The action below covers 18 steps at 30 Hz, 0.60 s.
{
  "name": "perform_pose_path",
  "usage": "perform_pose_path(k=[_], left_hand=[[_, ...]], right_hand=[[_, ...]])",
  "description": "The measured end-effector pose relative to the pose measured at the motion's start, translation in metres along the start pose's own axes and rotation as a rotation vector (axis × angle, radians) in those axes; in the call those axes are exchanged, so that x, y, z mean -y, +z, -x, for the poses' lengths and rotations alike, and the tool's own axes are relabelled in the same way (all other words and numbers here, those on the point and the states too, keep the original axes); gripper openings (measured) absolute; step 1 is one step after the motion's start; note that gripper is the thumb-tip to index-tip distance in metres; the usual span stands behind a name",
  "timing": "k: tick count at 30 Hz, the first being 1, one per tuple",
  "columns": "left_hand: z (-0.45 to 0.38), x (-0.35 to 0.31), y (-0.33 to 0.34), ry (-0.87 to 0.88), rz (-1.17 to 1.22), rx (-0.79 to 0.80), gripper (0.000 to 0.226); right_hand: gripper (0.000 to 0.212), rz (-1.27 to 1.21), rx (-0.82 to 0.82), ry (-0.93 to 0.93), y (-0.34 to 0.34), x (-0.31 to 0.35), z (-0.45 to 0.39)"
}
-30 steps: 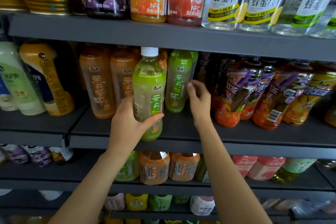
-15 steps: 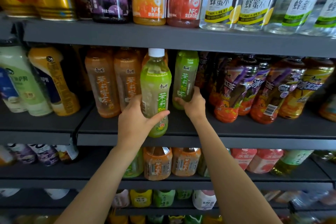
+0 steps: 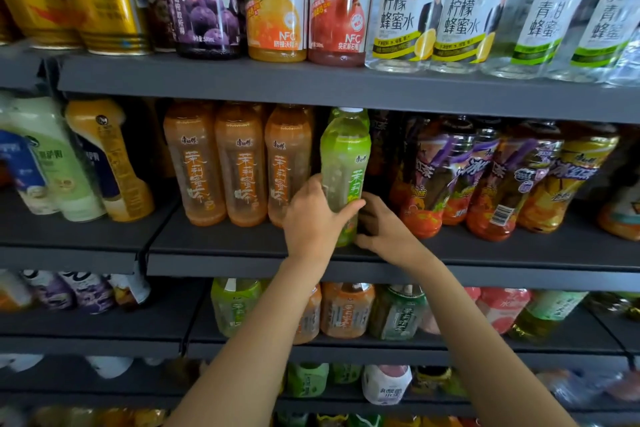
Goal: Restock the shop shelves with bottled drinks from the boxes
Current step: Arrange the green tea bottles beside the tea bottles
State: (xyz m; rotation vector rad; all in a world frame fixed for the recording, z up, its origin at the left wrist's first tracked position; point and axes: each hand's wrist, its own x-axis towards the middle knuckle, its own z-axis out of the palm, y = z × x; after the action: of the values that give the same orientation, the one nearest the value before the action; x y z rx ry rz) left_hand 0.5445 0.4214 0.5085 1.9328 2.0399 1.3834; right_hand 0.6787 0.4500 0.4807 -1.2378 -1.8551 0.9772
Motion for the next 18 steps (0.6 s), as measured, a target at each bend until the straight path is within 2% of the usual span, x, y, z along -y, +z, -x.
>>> perform_pose_path(k=[2,5,8,12,14,18], left_hand=[[-0.005,-0.006,0.008,-0.027,-0.012,0.032,0.069],[-0.01,-0.006,0.016,-0.028,0.014,0.066,0.07],[0.002,0.008,0.02,-0.034,0.125,0.132,0.072],[0.021,0.016,0.024,-0.157,0.3,0.069,0.053],[0.022,0.013,0.023,-0.157,0.292,0.076,0.04],[0.018,0.014,0.019,-0.167,0.248,0.115,0.038]], right_hand=[[0.072,0.008,-0.001,0.007,0.002,0.002,0.002],[0.058,0.085,-0.176,-0.001,0.006,0.009,0.004],[0.049,0.126,-0.269,-0.06,0.013,0.011,0.003],[0.042,0.173,-0.456,-0.06,0.027,0.009,0.003],[0.041,0.203,-0.493,-0.065,0.033,0.012,0.004],[0.041,0.237,-0.493,-0.035,0.036,0.016,0.005]])
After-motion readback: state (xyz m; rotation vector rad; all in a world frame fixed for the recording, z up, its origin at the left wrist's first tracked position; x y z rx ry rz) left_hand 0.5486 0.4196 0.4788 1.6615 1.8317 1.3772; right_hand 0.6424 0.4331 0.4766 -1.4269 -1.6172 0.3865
